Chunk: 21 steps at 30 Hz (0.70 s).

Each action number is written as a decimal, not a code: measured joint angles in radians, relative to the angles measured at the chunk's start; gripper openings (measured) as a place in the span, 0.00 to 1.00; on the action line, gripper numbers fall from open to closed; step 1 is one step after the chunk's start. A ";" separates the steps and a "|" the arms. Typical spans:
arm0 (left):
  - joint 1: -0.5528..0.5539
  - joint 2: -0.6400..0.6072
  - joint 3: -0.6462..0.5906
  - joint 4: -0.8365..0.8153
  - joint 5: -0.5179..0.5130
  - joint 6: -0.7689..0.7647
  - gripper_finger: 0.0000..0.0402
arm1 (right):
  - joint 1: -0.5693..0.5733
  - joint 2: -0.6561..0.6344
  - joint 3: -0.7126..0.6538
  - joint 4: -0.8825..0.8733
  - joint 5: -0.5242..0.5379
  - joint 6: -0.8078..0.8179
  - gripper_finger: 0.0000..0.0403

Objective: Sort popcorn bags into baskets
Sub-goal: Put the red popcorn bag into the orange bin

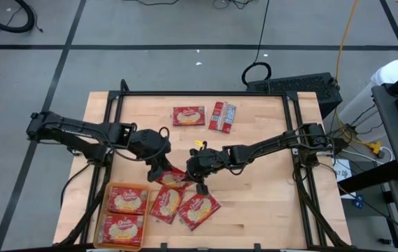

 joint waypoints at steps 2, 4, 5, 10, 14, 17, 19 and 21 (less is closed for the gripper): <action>-0.011 -0.012 0.000 -0.005 -0.003 0.000 0.06 | 0.000 -0.002 0.000 0.004 0.003 0.011 0.10; -0.023 -0.021 0.000 -0.008 -0.010 0.000 0.07 | -0.003 -0.004 0.000 0.005 0.005 0.016 0.16; -0.032 -0.031 0.000 -0.020 -0.027 0.000 0.07 | -0.006 -0.009 0.000 0.004 0.006 0.016 0.19; -0.093 -0.097 0.000 -0.128 -0.085 -0.037 0.03 | -0.020 -0.045 0.000 -0.018 0.014 0.005 0.37; -0.173 -0.163 0.000 -0.208 -0.144 -0.146 0.05 | -0.024 -0.086 0.000 -0.093 0.076 -0.008 0.47; -0.253 -0.211 0.000 -0.263 -0.217 -0.236 0.05 | -0.021 -0.121 -0.014 -0.158 0.156 -0.030 0.50; -0.314 -0.239 0.000 -0.309 -0.272 -0.311 0.04 | -0.016 -0.143 -0.037 -0.153 0.192 -0.033 0.51; -0.380 -0.261 0.000 -0.348 -0.327 -0.396 0.04 | -0.010 -0.168 -0.077 -0.160 0.216 -0.031 0.51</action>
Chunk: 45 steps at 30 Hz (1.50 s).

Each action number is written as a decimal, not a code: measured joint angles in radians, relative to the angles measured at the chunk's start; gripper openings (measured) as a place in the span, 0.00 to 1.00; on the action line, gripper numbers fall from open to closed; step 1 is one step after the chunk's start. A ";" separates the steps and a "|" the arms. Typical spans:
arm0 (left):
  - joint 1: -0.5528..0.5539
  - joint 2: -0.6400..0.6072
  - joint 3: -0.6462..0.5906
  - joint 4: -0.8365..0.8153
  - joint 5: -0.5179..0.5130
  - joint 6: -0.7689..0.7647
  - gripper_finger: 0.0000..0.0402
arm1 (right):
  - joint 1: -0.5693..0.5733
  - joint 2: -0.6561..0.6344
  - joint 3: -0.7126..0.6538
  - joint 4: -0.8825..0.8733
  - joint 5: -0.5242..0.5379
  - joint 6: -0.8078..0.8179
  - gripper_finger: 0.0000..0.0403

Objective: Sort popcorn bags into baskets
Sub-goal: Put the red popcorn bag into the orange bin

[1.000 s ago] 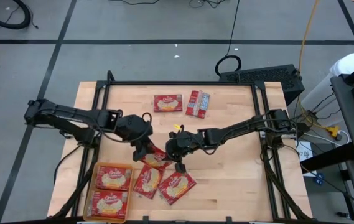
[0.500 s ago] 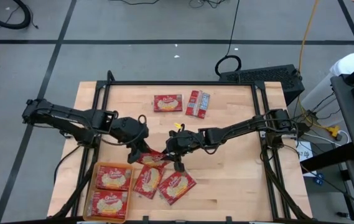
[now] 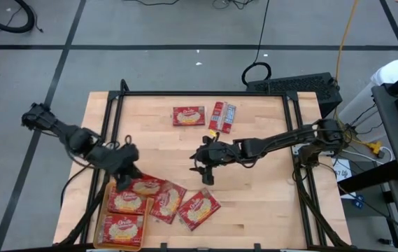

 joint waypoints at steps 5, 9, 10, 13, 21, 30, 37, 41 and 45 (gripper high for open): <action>-0.174 -0.047 0.000 -0.100 -0.122 -0.237 0.06 | 0.017 -0.068 -0.104 0.007 0.006 0.012 0.50; -0.309 -0.070 0.000 -0.190 -0.168 -0.447 0.06 | 0.039 -0.128 -0.205 0.020 0.098 0.022 0.50; -0.343 -0.074 0.000 -0.198 -0.176 -0.496 0.05 | 0.046 -0.141 -0.234 0.041 0.131 0.019 0.50; -0.434 -0.079 0.000 -0.204 -0.232 -0.598 0.04 | 0.051 -0.183 -0.327 0.131 0.166 0.023 0.50; -0.596 -0.031 0.000 -0.355 -0.319 -0.945 0.07 | 0.061 -0.245 -0.496 0.420 0.160 0.028 0.50; -0.667 0.100 0.000 -0.376 -0.324 -1.143 0.08 | 0.062 -0.244 -0.508 0.459 0.159 -0.009 0.50; -0.696 0.152 0.000 -0.390 -0.319 -1.233 0.11 | 0.062 -0.244 -0.508 0.510 0.159 -0.022 0.50; -0.704 0.165 0.000 -0.438 -0.315 -1.256 0.23 | 0.062 -0.244 -0.508 0.536 0.159 -0.023 0.50; -0.705 0.171 0.000 -0.488 -0.309 -1.270 0.37 | 0.065 -0.244 -0.508 0.539 0.156 -0.012 0.50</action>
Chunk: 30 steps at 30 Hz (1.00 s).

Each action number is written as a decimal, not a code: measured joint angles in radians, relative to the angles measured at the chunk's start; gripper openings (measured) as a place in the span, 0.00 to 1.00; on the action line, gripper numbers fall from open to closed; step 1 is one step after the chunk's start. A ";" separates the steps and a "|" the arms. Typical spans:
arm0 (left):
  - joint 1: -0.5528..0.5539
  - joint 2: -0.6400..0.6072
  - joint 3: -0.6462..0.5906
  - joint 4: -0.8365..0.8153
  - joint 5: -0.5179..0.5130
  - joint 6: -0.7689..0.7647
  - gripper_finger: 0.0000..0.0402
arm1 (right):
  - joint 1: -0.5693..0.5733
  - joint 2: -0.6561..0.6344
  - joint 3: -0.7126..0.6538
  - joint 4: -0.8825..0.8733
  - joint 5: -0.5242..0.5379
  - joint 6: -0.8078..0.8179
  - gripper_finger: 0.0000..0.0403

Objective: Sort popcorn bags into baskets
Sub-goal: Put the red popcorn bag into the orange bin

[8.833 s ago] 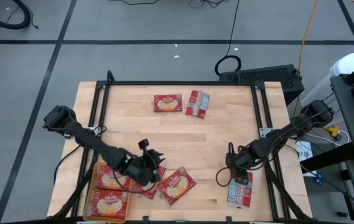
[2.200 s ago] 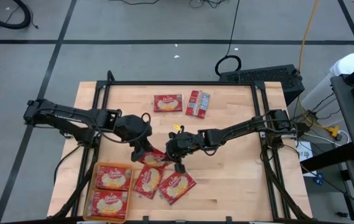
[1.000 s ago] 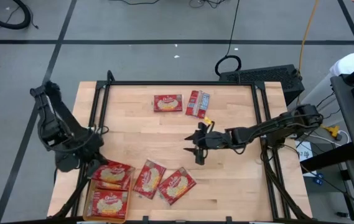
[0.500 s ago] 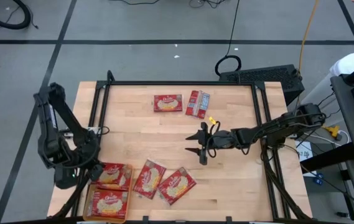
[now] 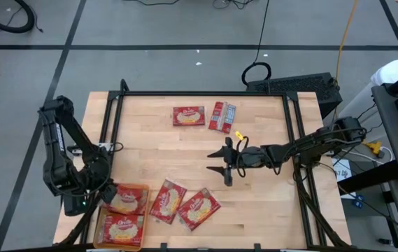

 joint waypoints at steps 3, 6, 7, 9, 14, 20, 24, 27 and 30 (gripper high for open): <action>0.000 0.006 0.000 -0.020 0.023 -0.004 0.47 | 0.014 0.000 0.000 0.000 0.000 0.014 0.50; 0.000 0.009 0.000 -0.023 0.049 0.023 0.52 | 0.031 0.000 0.000 0.000 0.000 0.011 0.50; 0.000 0.009 0.000 -0.023 0.053 0.040 0.53 | 0.036 0.000 0.000 0.000 0.000 0.008 0.50; 0.000 0.012 0.000 -0.014 0.055 0.078 0.53 | 0.038 0.000 0.000 0.000 -0.001 -0.001 0.50; 0.000 0.053 -0.001 0.046 0.064 0.155 0.48 | 0.033 0.000 0.000 0.000 0.000 -0.017 0.50; 0.011 0.155 -0.001 0.144 0.098 0.249 0.32 | 0.028 0.000 0.001 0.000 0.005 -0.017 0.50; 0.024 0.239 -0.001 0.157 0.149 0.266 0.23 | 0.029 0.000 0.001 0.000 0.004 -0.015 0.50; 0.038 0.302 -0.002 0.165 0.212 0.280 0.17 | 0.029 0.000 0.001 0.000 0.005 -0.010 0.50; 0.046 0.355 -0.002 0.200 0.234 0.316 0.13 | 0.028 0.000 0.001 0.000 0.005 -0.010 0.50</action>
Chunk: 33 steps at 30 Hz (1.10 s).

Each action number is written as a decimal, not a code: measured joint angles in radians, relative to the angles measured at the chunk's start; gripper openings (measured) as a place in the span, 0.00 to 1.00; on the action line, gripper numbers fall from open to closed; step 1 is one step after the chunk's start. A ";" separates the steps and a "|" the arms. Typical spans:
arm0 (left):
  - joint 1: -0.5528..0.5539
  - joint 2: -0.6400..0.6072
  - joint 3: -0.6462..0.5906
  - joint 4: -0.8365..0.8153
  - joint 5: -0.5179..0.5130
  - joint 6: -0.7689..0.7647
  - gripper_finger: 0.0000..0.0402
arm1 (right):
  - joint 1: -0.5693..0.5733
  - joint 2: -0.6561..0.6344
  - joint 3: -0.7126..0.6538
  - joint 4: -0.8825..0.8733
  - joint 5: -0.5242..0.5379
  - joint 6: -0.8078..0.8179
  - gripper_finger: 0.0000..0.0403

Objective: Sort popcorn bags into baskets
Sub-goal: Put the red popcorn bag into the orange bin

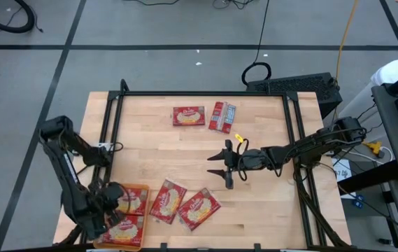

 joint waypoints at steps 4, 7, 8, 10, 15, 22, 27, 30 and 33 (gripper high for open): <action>0.010 0.053 0.000 0.012 0.005 0.018 0.10 | -0.002 0.000 0.000 0.021 0.028 -0.007 0.50; 0.023 0.097 0.000 0.012 0.027 0.027 0.10 | -0.003 0.000 0.000 0.038 0.053 -0.043 0.50; 0.030 0.113 0.000 0.014 0.039 0.035 0.10 | -0.005 0.000 0.000 0.043 0.053 -0.057 0.50; 0.041 0.147 0.000 0.027 0.059 0.059 0.10 | -0.014 0.000 0.000 0.053 0.051 -0.072 0.50; 0.061 0.189 0.000 0.040 0.074 0.082 0.10 | -0.040 0.000 0.001 0.073 0.053 -0.076 0.50; 0.084 0.022 0.001 -0.083 0.012 0.063 0.10 | -0.157 0.000 0.042 -0.017 0.103 -0.114 0.50; 0.073 -0.151 0.002 -0.142 -0.233 0.101 0.10 | -0.335 0.000 0.158 -0.294 0.089 -0.162 0.50; 0.067 -0.218 0.002 -0.165 -0.449 0.173 0.10 | -0.437 0.000 0.196 -0.394 0.046 -0.201 0.50; 0.076 -0.250 0.002 -0.190 -0.607 0.242 0.10 | -0.519 0.001 0.197 -0.475 -0.012 -0.217 0.50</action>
